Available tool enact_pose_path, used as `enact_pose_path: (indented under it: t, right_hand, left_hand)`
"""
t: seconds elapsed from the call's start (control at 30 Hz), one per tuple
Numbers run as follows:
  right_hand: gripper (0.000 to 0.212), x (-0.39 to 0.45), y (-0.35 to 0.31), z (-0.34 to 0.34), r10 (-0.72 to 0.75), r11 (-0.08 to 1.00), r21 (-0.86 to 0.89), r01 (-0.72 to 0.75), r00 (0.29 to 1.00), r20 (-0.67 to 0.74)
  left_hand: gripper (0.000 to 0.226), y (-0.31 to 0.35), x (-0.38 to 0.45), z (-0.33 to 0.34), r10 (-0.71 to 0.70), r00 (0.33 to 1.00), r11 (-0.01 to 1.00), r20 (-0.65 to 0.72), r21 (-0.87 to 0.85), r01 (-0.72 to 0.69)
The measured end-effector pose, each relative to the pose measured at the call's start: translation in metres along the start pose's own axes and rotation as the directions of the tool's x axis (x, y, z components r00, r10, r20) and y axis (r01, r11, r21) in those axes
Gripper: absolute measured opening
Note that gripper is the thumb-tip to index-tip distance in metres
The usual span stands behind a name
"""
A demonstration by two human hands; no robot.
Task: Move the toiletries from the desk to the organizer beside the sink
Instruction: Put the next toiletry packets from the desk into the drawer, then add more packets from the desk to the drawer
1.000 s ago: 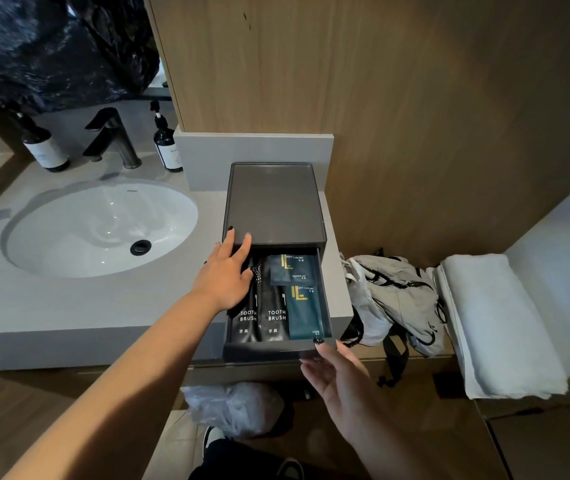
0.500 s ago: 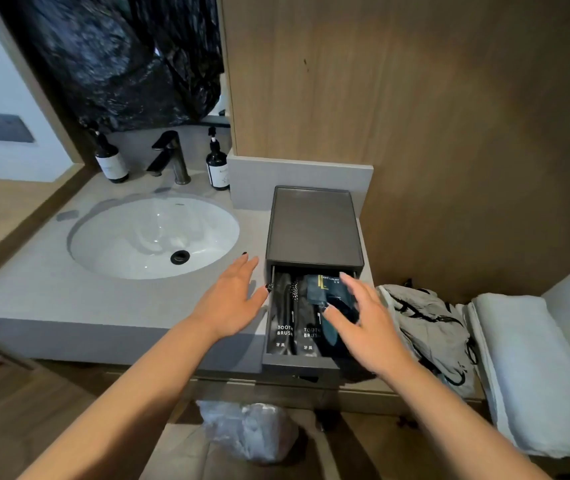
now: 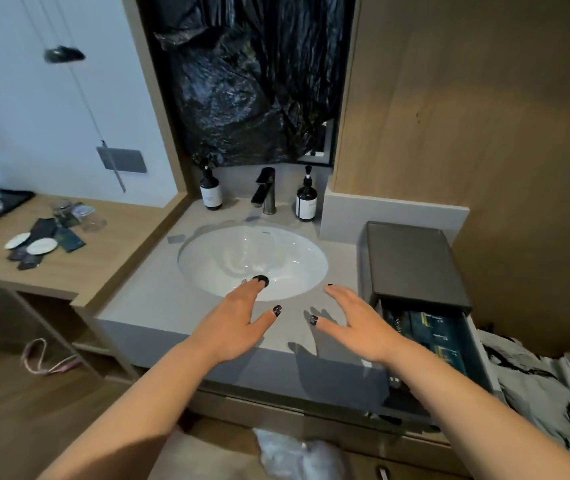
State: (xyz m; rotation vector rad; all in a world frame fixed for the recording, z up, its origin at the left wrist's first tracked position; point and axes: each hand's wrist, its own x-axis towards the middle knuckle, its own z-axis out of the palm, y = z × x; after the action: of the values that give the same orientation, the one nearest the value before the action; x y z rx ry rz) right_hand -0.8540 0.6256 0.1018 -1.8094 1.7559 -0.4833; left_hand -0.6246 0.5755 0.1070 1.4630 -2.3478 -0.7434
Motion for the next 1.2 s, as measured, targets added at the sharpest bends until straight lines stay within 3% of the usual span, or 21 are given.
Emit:
enact_pose_path:
  t: [0.33,0.6,1.03,1.2]
  right_hand:
    - [0.069,0.062,-0.106,0.056,-0.113,0.988,-0.111,0.110,0.993,-0.024]
    - [0.071,0.116,-0.169,0.095,-0.170,0.979,-0.099,0.178,0.982,0.079]
    - [0.049,0.261,-0.232,0.135,-0.266,0.963,0.009,0.268,0.951,0.157]
    - [0.048,0.315,-0.260,0.147,-0.308,0.951,0.032,0.308,0.931,0.195]
  left_hand:
    - [0.070,-0.106,-0.043,-0.072,-0.097,0.994,0.995,-0.044,0.012,0.097]
    - [0.066,-0.164,-0.060,-0.120,-0.212,0.968,0.977,-0.131,-0.026,0.211]
    - [0.060,-0.251,0.006,-0.174,-0.462,0.861,0.886,-0.215,-0.150,0.438]
    - [0.059,-0.285,0.032,-0.195,-0.496,0.837,0.868,-0.231,-0.161,0.470]
